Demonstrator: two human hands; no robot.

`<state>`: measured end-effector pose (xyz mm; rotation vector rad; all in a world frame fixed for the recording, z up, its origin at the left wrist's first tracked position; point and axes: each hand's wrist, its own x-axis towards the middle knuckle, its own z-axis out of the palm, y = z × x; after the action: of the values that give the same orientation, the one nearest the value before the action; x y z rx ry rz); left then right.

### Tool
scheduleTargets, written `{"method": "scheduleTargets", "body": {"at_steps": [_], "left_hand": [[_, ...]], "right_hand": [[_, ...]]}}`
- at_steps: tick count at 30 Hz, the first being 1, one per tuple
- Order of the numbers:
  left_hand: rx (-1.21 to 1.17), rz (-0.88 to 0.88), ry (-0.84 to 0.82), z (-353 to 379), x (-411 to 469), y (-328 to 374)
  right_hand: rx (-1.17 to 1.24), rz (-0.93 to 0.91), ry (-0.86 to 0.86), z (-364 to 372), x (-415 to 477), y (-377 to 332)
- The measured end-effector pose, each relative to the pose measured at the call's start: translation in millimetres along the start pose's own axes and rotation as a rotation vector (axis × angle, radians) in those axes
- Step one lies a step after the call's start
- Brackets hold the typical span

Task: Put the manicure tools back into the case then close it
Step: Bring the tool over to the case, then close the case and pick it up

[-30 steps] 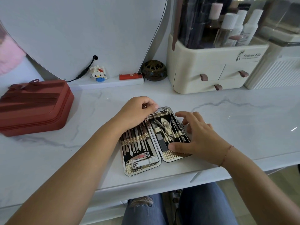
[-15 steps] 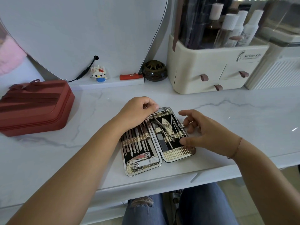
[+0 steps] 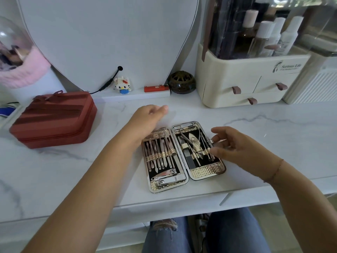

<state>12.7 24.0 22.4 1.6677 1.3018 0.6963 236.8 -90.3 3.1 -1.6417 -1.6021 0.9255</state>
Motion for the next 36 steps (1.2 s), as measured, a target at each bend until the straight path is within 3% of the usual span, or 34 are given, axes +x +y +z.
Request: {"method": "scheduleTargets", "body": {"at_steps": [6,10,12,16,19,22,28,32,34,36], "left_hand": [[-0.493,-0.178,0.152,-22.8,-68.3,-17.3],[-0.815,-0.228,0.094,-13.6,-109.5,-17.2],[-0.893,-0.26,0.076,-8.9,-116.3,-16.0],[-1.026,-0.394,0.191,-10.9,-106.1,-18.0],[-1.033,-0.341,0.143,-4.2,-104.0,-10.5],[-0.893,-0.121,0.102,17.8,-105.8,-2.4],[-0.051,0.296,-0.062,62.0,-110.6,-8.9],[0.397,0.433,0.019,76.8,-102.1,-19.8],[0.47,0.447,0.005,76.0,-98.4,-23.4],[0.545,0.476,-0.017,73.4,-95.9,-27.7]], "right_hand": [[0.12,0.056,-0.018,-0.6,-11.3,-3.5],[0.134,0.07,0.011,1.5,-18.2,-9.0],[0.175,0.089,0.014,1.9,-21.6,-10.9],[0.373,0.15,0.023,3.4,-29.3,-18.1],[0.58,0.218,0.016,4.2,-33.3,-21.7],[0.682,0.282,-0.034,5.5,-34.5,-22.4],[0.707,0.32,-0.06,1.5,-27.0,-19.5],[0.684,0.329,-0.096,-2.5,-24.1,-18.8],[0.591,0.298,-0.068,-0.2,-23.4,-17.9],[0.325,0.153,0.04,2.8,-24.1,-13.5]]}}
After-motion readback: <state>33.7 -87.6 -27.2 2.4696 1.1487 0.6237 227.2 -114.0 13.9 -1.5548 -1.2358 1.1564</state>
